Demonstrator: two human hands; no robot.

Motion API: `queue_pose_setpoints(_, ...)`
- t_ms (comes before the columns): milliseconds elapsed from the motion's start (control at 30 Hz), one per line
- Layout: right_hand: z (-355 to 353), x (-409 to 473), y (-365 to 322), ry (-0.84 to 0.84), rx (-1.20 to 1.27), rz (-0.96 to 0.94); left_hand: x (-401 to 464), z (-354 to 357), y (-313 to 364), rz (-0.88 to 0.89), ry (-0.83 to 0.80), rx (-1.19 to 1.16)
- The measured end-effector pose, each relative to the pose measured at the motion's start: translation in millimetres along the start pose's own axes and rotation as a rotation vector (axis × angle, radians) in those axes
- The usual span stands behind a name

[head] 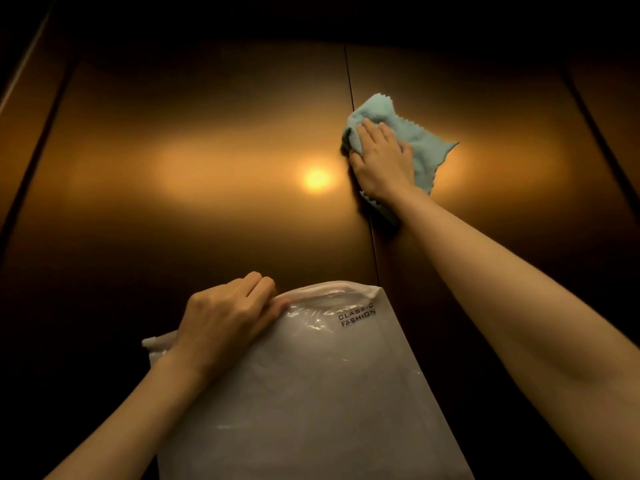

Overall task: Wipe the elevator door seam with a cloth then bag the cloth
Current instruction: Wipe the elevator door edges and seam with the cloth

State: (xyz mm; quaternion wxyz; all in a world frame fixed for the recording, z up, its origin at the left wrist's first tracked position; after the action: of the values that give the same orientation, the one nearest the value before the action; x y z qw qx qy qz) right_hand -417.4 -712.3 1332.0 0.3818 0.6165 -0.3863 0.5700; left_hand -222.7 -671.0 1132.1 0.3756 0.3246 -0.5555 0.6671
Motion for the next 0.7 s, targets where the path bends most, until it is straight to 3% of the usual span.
queue_pose_setpoints(333,-2.9,25.7,3.0,0.08,0.013,-0.015,-0.4,0.9,2.0,0.001,0.045,-0.052)
queue_pose_setpoints(700,-13.0,59.5,6.0,0.02,0.025,-0.032,-1.8,4.1,0.7,-0.021,0.012,-0.07)
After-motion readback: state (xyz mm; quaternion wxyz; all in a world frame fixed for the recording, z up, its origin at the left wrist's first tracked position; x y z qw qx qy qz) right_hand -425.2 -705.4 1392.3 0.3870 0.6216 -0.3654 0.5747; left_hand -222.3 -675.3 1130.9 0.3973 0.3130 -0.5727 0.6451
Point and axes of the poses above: each hand's wrist, its own x-axis towards the middle knuckle, its own z-axis out of the palm, y = z × x, the point moved 8 cm from there along x, towards the middle knuckle, and after that the axes turned 8 degrees about x, right-handed, at the moved point
